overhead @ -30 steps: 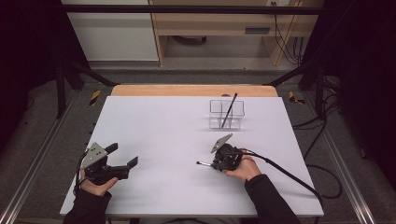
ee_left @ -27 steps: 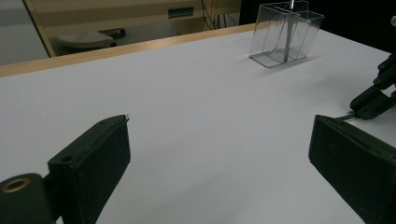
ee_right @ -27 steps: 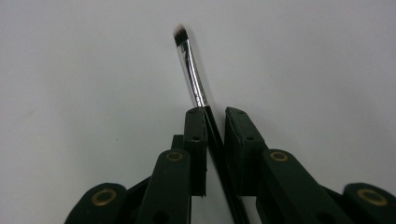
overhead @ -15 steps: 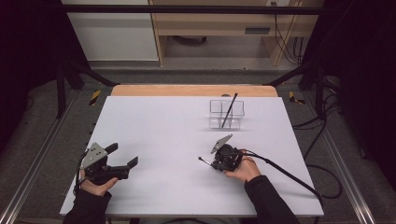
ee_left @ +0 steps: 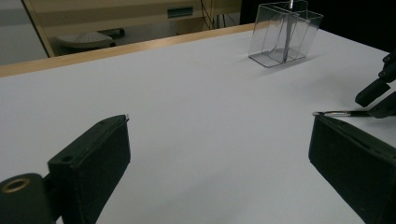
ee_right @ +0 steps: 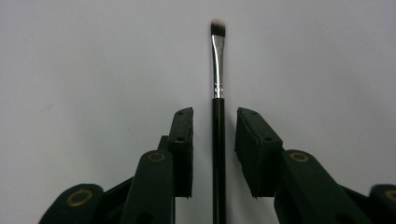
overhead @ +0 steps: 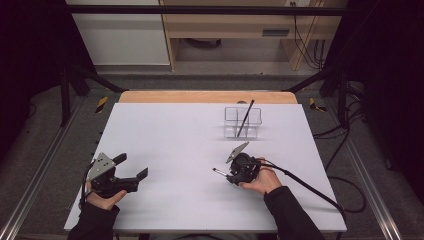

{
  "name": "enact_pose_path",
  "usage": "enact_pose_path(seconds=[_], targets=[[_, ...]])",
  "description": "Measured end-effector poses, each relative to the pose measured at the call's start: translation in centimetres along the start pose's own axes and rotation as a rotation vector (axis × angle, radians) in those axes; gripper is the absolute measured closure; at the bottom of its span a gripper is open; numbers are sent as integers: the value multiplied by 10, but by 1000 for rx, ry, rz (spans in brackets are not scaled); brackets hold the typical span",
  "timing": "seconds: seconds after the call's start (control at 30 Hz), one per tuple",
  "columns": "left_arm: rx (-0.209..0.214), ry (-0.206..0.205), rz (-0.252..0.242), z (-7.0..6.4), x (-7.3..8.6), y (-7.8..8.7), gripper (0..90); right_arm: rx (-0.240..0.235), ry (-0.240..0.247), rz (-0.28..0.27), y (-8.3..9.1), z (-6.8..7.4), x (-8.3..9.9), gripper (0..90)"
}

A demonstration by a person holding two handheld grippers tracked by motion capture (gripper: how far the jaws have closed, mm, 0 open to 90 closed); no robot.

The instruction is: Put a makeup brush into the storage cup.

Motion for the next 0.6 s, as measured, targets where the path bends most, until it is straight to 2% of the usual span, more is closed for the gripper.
enact_pose_path(seconds=[0.27,0.4,0.47,0.5,0.53,0.6], targets=[[1,5,-5,0,0,0,51,7,35,74,2,0,-13,653],[1,6,-5,1,0,0,51,1,26,108,-4,1,-15,678],[1,2,-2,1,0,0,51,-4,43,121,-8,0,-14,696],[2,2,-1,1,0,0,51,-3,24,141,-8,1,-14,703],[2,1,0,1,0,0,51,-2,47,143,-10,-1,-13,709],[2,4,-2,0,0,0,51,-5,25,164,-11,1,-13,727]])
Point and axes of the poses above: each handheld gripper's, and its own axes: y roughly backward along the jaws, x roughly out of its underside, z roughly to its left, the point moved 5 cm from there along -y, roughly forward along the jaws, and after that the axes turned 1 degree about z, right-handed, at the moved point
